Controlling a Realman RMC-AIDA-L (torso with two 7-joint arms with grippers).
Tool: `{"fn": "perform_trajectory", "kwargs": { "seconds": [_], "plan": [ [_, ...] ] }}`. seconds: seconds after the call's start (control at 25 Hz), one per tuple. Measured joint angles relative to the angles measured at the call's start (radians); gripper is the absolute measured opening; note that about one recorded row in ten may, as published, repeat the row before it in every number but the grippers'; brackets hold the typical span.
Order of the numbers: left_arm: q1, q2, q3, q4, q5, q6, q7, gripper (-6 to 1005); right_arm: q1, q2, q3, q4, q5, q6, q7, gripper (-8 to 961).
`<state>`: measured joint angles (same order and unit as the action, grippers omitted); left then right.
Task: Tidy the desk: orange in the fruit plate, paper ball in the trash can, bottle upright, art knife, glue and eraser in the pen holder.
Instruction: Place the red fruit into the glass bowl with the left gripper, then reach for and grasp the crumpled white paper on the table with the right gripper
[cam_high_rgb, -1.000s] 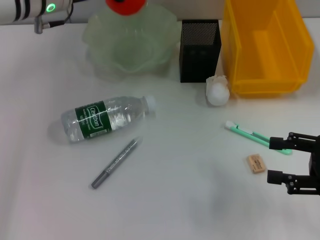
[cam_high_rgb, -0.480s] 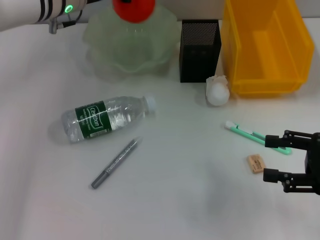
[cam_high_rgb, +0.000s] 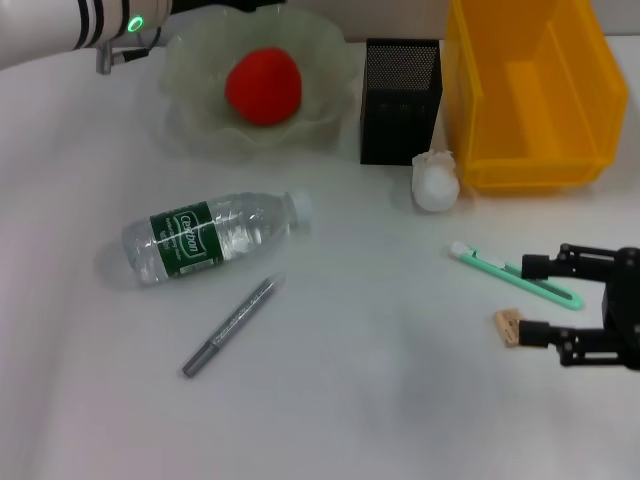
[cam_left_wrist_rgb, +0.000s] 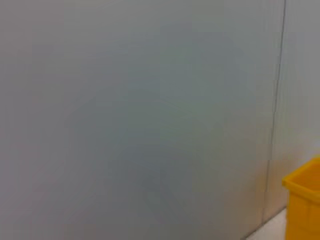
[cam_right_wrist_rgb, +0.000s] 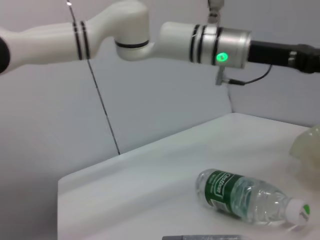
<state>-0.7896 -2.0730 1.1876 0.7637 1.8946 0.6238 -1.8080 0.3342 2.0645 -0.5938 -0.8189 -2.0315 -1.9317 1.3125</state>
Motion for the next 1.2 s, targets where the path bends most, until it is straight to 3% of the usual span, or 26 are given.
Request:
{"fn": "perform_trajectory", "kwargs": {
  "seconds": [0.08, 0.12, 0.16, 0.24, 0.28, 0.32, 0.44, 0.48, 0.52, 0.56, 0.68, 0.72, 0.84, 0.92, 0.96, 1.2],
  "plan": [
    [0.007, 0.001, -0.004, 0.005, -0.004, 0.025, 0.002, 703, 0.010, 0.006, -0.002, -0.049, 0.001, -0.007, 0.049, 785],
    [0.031, 0.006, -0.021, 0.032, -0.021, 0.114, 0.008, 743, 0.021, 0.013, -0.009, -0.119, 0.001, -0.025, 0.108, 785],
    [0.031, 0.006, -0.021, 0.032, -0.021, 0.114, 0.008, 762, 0.021, 0.013, -0.009, -0.119, 0.001, -0.025, 0.108, 785],
    [0.090, 0.008, -0.052, 0.092, -0.068, 0.288, 0.053, 800, 0.039, 0.018, -0.032, -0.207, 0.001, -0.045, 0.195, 785],
    [0.090, 0.008, -0.052, 0.092, -0.068, 0.288, 0.053, 819, 0.053, 0.018, -0.057, -0.264, 0.003, -0.052, 0.264, 785],
    [0.175, 0.010, -0.070, 0.161, -0.138, 0.494, 0.136, 838, 0.080, 0.018, -0.103, -0.364, 0.003, -0.056, 0.372, 784],
    [0.261, 0.011, -0.081, 0.214, -0.198, 0.668, 0.209, 838, 0.112, 0.015, -0.160, -0.463, -0.018, -0.053, 0.487, 784],
    [0.261, 0.011, -0.081, 0.214, -0.198, 0.668, 0.209, 838, 0.131, 0.014, -0.187, -0.512, -0.037, -0.048, 0.537, 784],
    [0.324, 0.011, -0.103, 0.232, -0.225, 0.801, 0.257, 838, 0.178, 0.013, -0.236, -0.600, -0.095, -0.044, 0.629, 784],
    [0.335, 0.011, -0.110, 0.232, -0.230, 0.836, 0.267, 838, 0.178, 0.013, -0.236, -0.600, -0.095, -0.044, 0.629, 784],
    [0.392, 0.011, -0.157, 0.215, -0.242, 1.022, 0.345, 838, 0.266, 0.008, -0.322, -0.696, -0.209, -0.045, 0.769, 784],
    [0.414, 0.011, -0.179, 0.194, -0.243, 1.120, 0.401, 837, 0.335, 0.007, -0.393, -0.740, -0.308, -0.046, 0.848, 784],
    [0.439, 0.011, -0.201, 0.164, -0.241, 1.198, 0.449, 837, 0.398, 0.009, -0.485, -0.758, -0.407, -0.045, 0.920, 784],
    [0.462, 0.017, -0.224, 0.119, -0.235, 1.225, 0.465, 837, 0.492, 0.012, -0.649, -0.737, -0.573, -0.030, 1.031, 784],
    [0.462, 0.017, -0.224, 0.119, -0.235, 1.225, 0.465, 837, 0.492, 0.012, -0.649, -0.737, -0.573, -0.030, 1.031, 784],
    [0.469, 0.031, -0.234, 0.028, -0.234, 1.239, 0.507, 837, 0.615, 0.021, -0.973, -0.606, -0.780, 0.106, 1.233, 785]
  ]
}}
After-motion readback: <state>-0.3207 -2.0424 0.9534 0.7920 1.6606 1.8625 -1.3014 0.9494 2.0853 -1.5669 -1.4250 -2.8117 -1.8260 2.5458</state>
